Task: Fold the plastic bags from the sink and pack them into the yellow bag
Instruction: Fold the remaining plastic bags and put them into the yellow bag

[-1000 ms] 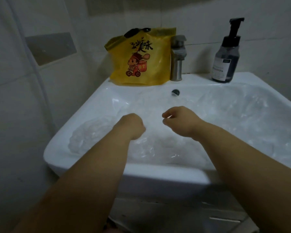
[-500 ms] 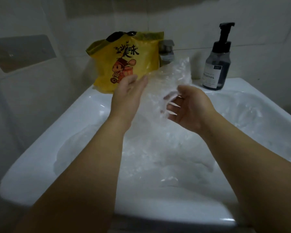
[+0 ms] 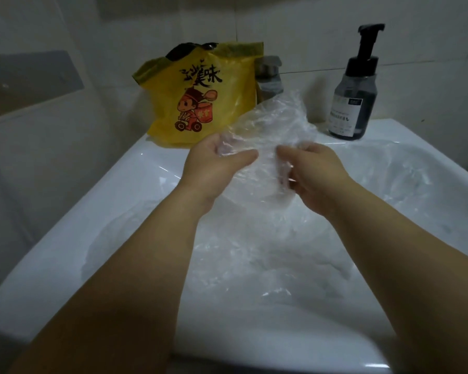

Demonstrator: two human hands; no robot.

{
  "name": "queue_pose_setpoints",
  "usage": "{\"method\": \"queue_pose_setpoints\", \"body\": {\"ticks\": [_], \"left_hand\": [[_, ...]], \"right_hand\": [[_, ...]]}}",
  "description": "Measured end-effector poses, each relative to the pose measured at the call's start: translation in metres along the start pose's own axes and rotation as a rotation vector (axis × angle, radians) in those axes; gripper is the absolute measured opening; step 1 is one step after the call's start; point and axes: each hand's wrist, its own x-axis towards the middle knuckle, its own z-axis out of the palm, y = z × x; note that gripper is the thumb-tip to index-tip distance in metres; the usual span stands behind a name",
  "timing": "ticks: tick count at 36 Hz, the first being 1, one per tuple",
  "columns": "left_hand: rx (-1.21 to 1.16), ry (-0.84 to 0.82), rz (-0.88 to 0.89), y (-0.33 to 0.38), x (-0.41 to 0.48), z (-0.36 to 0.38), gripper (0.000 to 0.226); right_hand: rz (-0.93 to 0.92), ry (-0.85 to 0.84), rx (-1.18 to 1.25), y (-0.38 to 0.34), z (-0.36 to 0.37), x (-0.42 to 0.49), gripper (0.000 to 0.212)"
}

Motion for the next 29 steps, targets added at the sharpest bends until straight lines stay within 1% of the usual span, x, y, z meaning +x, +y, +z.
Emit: {"method": "queue_pose_setpoints", "body": {"ticks": [1,3,4,6,8,9,10,12,14,15,16,18,21,23,25,27,29], "left_hand": [[0.006,-0.052,-0.01,0.002,-0.001,-0.002,0.017],[0.045,-0.151,-0.077,0.004,-0.001,-0.006,0.01],[0.072,-0.19,-0.131,0.006,-0.002,-0.008,0.015],[0.083,-0.301,-0.253,0.007,-0.004,-0.014,0.042],[0.111,-0.396,-0.355,0.006,-0.005,-0.016,0.071],[0.154,-0.411,-0.369,0.005,-0.007,-0.015,0.078],[0.192,-0.398,-0.357,0.006,-0.009,-0.013,0.077],[0.168,-0.325,-0.286,0.007,-0.009,-0.011,0.065],[-0.001,-0.228,-0.247,0.009,-0.006,-0.01,0.041],[-0.093,-0.197,-0.245,0.012,-0.006,-0.01,0.027],[-0.162,-0.179,-0.254,0.013,-0.005,-0.01,0.019],[-0.239,-0.166,-0.267,0.014,-0.003,-0.011,0.01],[-0.323,-0.047,-0.251,0.014,0.003,-0.016,0.008],[-0.395,0.013,-0.242,0.014,0.006,-0.02,0.015],[-0.404,0.022,-0.235,0.015,0.007,-0.024,0.014],[-0.384,-0.007,-0.224,0.015,0.006,-0.024,0.012],[-0.392,-0.059,-0.199,0.015,0.004,-0.022,0.024]], "right_hand": [[-0.017,0.025,0.004,-0.001,-0.001,0.0,0.008],[-0.047,0.037,0.07,-0.005,-0.001,-0.001,0.017],[-0.069,0.027,0.108,-0.007,0.0,-0.003,0.021],[-0.12,0.011,0.148,-0.008,0.001,-0.005,0.023],[-0.155,0.01,0.122,-0.008,0.002,-0.006,0.017],[-0.165,0.01,0.095,-0.008,0.003,-0.007,0.014],[-0.178,0.005,0.056,-0.007,0.004,-0.008,0.015],[-0.222,-0.021,-0.033,-0.005,0.004,-0.01,0.015],[-0.256,-0.06,-0.095,-0.004,0.005,-0.013,0.011],[-0.262,-0.077,-0.107,-0.003,0.005,-0.014,0.012],[-0.262,-0.089,-0.118,-0.003,0.005,-0.015,0.016],[-0.259,-0.097,-0.151,-0.003,0.006,-0.015,0.026],[-0.25,-0.07,-0.204,-0.004,0.006,-0.013,0.025],[-0.225,-0.032,-0.22,-0.003,0.006,-0.011,0.026],[-0.189,-0.006,-0.235,-0.003,0.006,-0.011,0.027],[-0.185,-0.005,-0.249,-0.003,0.005,-0.009,0.027],[-0.217,0.012,-0.26,-0.004,0.004,-0.01,0.037]]}}
